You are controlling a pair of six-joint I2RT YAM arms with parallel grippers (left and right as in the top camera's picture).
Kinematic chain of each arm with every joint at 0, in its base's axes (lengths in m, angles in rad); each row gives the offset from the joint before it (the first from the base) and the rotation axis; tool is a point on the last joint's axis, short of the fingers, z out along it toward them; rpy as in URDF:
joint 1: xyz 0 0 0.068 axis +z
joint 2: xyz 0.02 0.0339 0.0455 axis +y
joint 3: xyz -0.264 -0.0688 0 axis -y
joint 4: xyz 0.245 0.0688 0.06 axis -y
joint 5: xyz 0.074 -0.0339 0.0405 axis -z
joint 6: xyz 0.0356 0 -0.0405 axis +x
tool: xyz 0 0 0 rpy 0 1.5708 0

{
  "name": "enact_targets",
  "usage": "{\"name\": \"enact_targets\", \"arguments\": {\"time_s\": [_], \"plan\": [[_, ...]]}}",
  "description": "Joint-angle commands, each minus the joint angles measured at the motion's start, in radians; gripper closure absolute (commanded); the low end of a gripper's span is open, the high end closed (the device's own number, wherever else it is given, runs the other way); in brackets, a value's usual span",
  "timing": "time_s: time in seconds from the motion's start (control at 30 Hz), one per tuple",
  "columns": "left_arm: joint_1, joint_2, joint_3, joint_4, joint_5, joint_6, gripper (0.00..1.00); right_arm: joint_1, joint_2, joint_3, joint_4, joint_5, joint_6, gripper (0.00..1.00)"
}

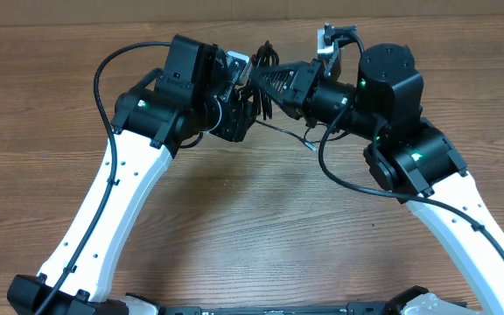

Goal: Untangle cables

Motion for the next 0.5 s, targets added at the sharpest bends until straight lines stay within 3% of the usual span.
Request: {"name": "enact_targets", "arguments": {"time_s": [0.0,0.1,0.23,0.47], "plan": [[0.0,0.014,-0.021,-0.003,0.042,-0.025,0.95,-0.002,-0.066,0.034,0.07,0.035,-0.22,0.96],[0.0,0.014,-0.021,0.0,0.067,-0.025,0.88,-0.002,-0.066,0.034,0.15,0.029,-0.341,0.96],[0.0,0.014,-0.021,0.002,0.066,-0.025,0.78,-0.003,-0.066,0.034,0.203,0.02,-0.379,0.96],[0.0,0.014,-0.021,-0.005,0.062,-0.019,0.74,-0.014,-0.066,0.034,0.008,0.019,-0.496,0.96]]}}
